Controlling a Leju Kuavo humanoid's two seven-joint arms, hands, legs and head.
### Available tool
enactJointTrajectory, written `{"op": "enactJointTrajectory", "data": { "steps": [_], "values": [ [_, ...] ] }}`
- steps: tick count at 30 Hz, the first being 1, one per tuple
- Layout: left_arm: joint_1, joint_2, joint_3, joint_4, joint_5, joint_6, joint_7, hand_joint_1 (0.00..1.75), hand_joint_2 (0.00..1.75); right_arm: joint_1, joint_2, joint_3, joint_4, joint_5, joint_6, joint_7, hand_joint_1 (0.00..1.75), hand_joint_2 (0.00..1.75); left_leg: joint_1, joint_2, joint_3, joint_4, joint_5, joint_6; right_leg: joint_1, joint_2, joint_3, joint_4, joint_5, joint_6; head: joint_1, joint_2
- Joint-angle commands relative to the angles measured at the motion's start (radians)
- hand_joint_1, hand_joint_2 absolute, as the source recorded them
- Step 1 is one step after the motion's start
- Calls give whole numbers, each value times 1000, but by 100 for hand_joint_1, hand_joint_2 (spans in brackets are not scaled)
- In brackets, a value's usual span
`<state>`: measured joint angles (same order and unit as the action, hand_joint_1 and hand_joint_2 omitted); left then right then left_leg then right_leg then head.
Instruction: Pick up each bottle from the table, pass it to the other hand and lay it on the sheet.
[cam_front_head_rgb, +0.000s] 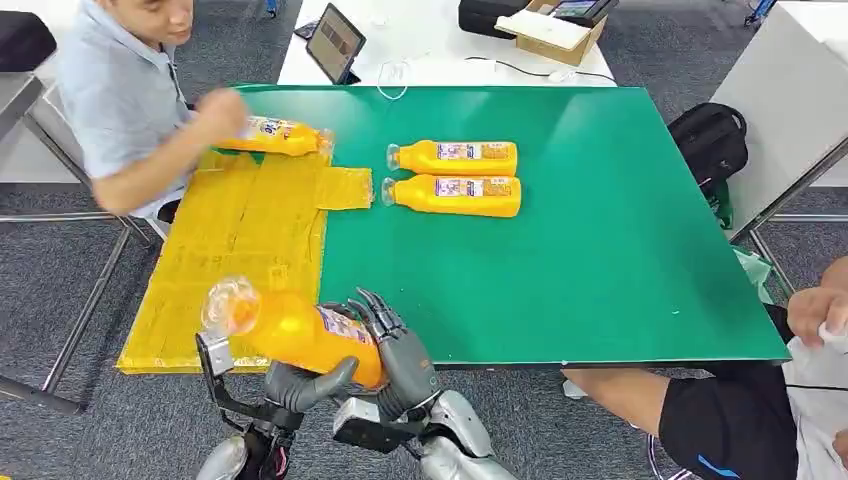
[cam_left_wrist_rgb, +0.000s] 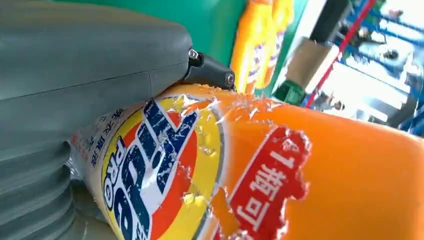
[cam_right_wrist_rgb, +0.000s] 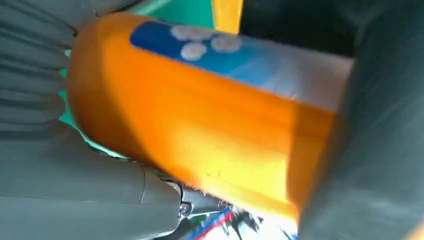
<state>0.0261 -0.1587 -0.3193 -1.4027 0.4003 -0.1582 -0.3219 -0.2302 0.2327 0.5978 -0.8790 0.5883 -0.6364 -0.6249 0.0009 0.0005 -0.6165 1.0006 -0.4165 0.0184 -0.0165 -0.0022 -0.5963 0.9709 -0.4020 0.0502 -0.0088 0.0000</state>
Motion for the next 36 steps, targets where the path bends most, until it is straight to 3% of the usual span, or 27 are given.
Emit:
{"op": "enactJointTrajectory", "data": {
  "steps": [1,6,10,15,21,27,35,36],
  "values": [
    [-62,-40,99,66,89,133,21,175,175,113,16,-125,-212,163,-62,-73,0,0,1,-3,3,0,-1,-1,1,-3,4,0,-2,-2,0,0],
    [-111,-27,104,94,47,231,-7,175,175,154,25,-153,-339,253,-62,-73,0,0,1,-5,4,1,-2,-2,2,-5,5,1,-4,-3,0,0],
    [-236,59,41,234,-257,426,-56,175,175,174,27,-158,-425,283,-62,-73,0,0,1,-5,3,0,-1,-1,1,-4,4,1,-2,-2,0,0],
    [-399,152,-4,422,-630,484,9,175,175,185,21,-148,-480,208,-62,-73,0,0,1,-5,3,-1,1,-1,1,-5,4,0,-2,-2,1,0],
    [-653,205,-82,749,-984,395,138,175,175,189,-16,-104,-478,148,-62,-73,0,0,2,-4,3,-1,2,-2,2,-4,3,0,0,-3,0,0],
    [-873,216,-140,1027,-1185,324,225,175,175,160,-32,-67,-410,29,-62,-73,0,0,2,-3,4,0,2,-2,3,-3,4,1,1,-5,0,0],
    [-975,221,-196,1147,-1316,198,400,175,175,115,-39,-28,-322,-49,-62,-73,0,0,2,1,4,0,2,-3,3,0,3,1,2,-5,0,0],
    [-975,214,-162,1156,-1290,165,414,168,175,108,-39,-30,-310,-68,-62,-73,0,0,3,1,5,0,1,-3,3,0,4,1,1,-5,0,0]
  ]
}}
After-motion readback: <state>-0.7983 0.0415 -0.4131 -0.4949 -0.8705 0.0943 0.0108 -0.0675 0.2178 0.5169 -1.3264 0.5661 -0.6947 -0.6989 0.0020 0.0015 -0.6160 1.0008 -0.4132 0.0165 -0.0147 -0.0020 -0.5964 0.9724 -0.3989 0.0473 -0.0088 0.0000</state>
